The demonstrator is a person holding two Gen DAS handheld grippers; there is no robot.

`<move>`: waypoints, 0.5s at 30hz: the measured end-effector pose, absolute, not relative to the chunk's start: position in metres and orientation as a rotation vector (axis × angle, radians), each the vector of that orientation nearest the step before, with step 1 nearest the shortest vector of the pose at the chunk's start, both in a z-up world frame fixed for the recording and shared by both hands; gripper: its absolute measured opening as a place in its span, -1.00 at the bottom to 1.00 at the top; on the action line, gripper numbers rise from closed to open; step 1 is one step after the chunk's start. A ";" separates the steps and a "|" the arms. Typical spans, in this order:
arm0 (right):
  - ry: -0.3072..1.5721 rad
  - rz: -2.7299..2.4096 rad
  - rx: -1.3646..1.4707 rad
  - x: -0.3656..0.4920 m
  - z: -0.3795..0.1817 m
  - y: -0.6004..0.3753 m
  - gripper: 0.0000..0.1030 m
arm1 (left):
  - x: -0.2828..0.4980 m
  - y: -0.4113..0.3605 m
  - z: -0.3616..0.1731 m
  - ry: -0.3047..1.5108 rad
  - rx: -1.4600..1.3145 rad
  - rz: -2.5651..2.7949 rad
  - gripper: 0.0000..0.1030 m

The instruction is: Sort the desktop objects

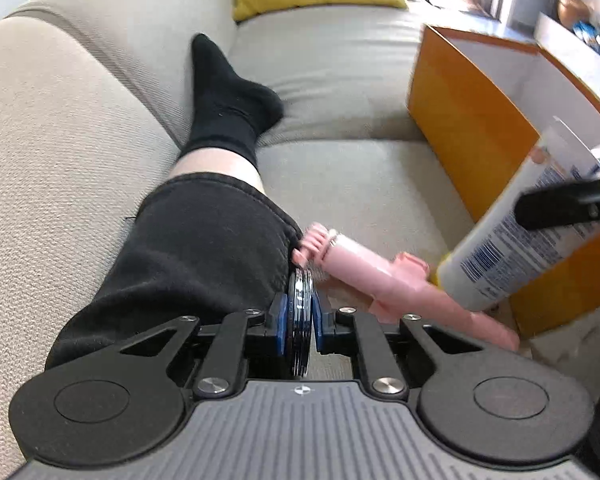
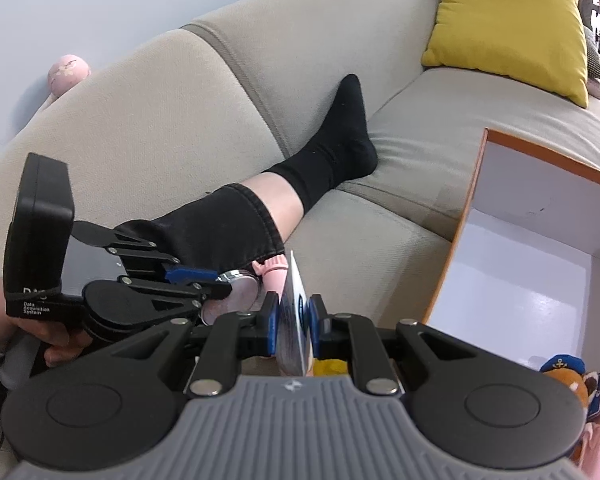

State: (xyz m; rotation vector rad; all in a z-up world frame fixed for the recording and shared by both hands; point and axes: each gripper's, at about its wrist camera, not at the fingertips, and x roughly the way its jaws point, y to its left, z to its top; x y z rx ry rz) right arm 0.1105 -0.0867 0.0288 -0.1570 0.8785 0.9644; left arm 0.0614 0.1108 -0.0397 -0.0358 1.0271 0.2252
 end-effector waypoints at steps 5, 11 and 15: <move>0.889 0.947 -0.132 0.116 0.027 -0.089 -0.68 | 0.069 0.102 -0.048 1.018 0.063 0.237 -0.69; 0.900 0.961 -0.081 0.119 0.029 -0.094 -0.68 | 0.070 0.097 -0.059 1.046 0.079 0.240 -0.71; 0.839 0.961 -0.042 0.116 0.048 -0.109 -0.68 | 0.062 0.102 -0.052 1.019 -0.001 0.245 -0.72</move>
